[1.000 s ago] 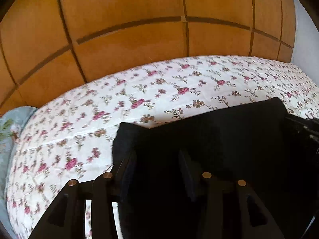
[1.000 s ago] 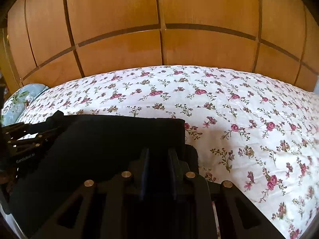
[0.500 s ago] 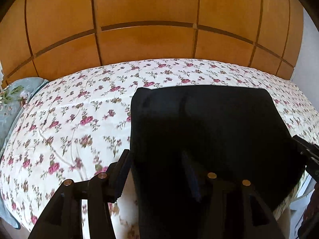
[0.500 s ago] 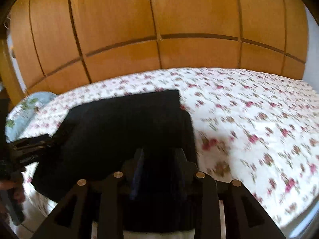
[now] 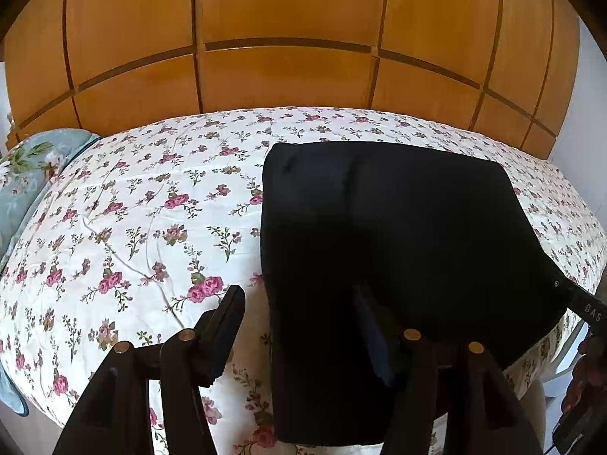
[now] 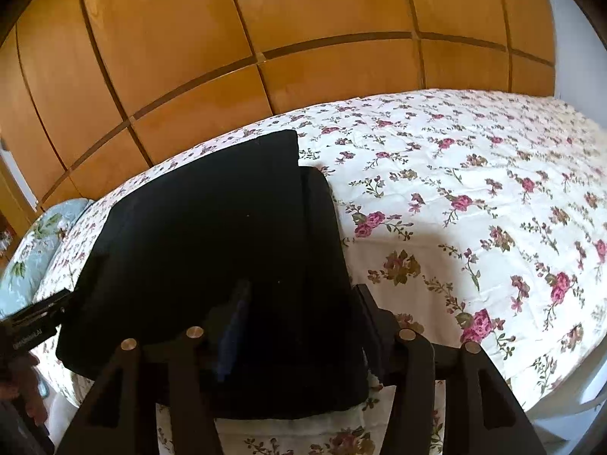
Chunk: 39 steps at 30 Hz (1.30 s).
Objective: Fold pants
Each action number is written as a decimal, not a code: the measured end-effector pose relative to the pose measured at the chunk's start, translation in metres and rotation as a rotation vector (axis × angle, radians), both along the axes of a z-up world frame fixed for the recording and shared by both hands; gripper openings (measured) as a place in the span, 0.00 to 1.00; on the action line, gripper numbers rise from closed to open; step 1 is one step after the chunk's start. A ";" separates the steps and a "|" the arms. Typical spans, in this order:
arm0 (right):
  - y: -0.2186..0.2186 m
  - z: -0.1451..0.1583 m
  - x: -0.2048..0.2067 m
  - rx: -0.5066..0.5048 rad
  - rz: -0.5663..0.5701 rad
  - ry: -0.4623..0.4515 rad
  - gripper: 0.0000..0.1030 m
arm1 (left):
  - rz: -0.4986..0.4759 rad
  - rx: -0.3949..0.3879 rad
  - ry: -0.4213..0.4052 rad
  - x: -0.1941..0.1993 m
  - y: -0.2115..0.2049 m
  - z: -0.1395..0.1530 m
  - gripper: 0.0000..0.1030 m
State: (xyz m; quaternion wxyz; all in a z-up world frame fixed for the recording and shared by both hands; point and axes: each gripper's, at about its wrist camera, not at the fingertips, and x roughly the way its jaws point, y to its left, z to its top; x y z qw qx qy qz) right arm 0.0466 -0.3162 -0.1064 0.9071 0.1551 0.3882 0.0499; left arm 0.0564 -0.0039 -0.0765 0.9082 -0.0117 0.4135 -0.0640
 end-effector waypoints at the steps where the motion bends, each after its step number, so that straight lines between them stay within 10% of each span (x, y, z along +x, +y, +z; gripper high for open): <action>1: -0.001 0.000 0.000 0.011 -0.005 0.009 0.56 | 0.000 0.004 -0.002 -0.001 -0.001 0.001 0.59; 10: -0.013 0.000 -0.005 0.110 -0.018 0.086 0.67 | -0.017 -0.041 -0.007 -0.013 0.008 0.001 0.67; 23: -0.028 -0.012 -0.009 0.293 0.036 0.164 0.76 | -0.131 -0.486 0.200 -0.019 0.053 -0.027 0.72; 39: -0.039 -0.018 0.021 0.387 0.076 0.161 0.85 | -0.163 -0.587 0.235 0.016 0.057 -0.020 0.72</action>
